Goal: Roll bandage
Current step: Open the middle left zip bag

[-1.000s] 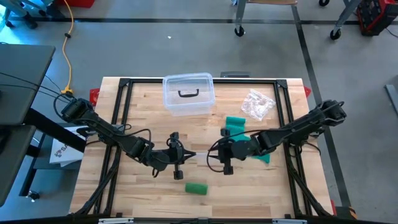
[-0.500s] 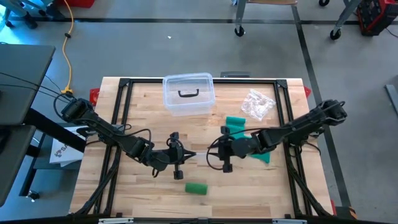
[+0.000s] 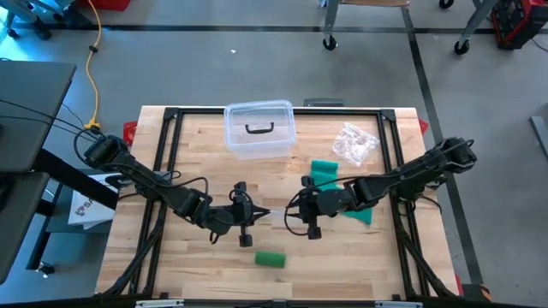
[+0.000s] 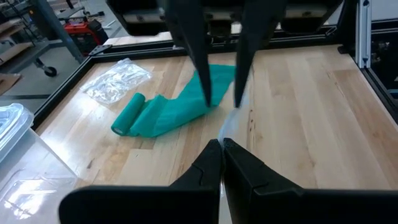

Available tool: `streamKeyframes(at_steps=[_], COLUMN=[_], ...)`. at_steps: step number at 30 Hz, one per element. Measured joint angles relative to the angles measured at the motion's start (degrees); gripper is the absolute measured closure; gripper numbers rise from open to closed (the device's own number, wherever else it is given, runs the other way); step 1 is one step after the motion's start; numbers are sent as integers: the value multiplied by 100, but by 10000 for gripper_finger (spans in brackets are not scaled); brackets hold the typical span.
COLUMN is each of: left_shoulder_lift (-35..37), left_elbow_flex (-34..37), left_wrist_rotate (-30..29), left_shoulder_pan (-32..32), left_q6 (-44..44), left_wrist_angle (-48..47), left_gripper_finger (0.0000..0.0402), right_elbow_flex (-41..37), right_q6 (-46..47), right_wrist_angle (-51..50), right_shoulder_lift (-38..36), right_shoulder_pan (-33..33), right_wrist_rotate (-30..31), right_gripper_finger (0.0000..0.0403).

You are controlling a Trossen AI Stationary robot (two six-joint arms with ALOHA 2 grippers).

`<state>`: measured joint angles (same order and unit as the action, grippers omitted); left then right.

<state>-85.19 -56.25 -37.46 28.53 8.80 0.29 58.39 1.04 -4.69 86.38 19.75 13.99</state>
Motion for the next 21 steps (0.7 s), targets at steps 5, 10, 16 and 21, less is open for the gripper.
streamKeyframes(at_steps=[5,10,16,21], left_shoulder_lift=[-2,-2,-2,-2], left_elbow_flex=[0,0,0,1], left_wrist_rotate=[-2,-4,-4,-3], left_shoulder_pan=[0,0,0,0], left_q6=[1,1,2,4], left_wrist_angle=[2,17,5,-37], left_gripper_finger=[401,401,401,401], right_elbow_flex=[-2,-2,0,0], right_q6=[32,70,105,192], right_wrist_angle=[-9,-8,-87,-450], right_shoulder_lift=[201,241,154,-215], right_shoulder_pan=[0,0,2,54], right_wrist_rotate=[72,647,1142,1388], right_gripper_finger=[316,316,316,316])
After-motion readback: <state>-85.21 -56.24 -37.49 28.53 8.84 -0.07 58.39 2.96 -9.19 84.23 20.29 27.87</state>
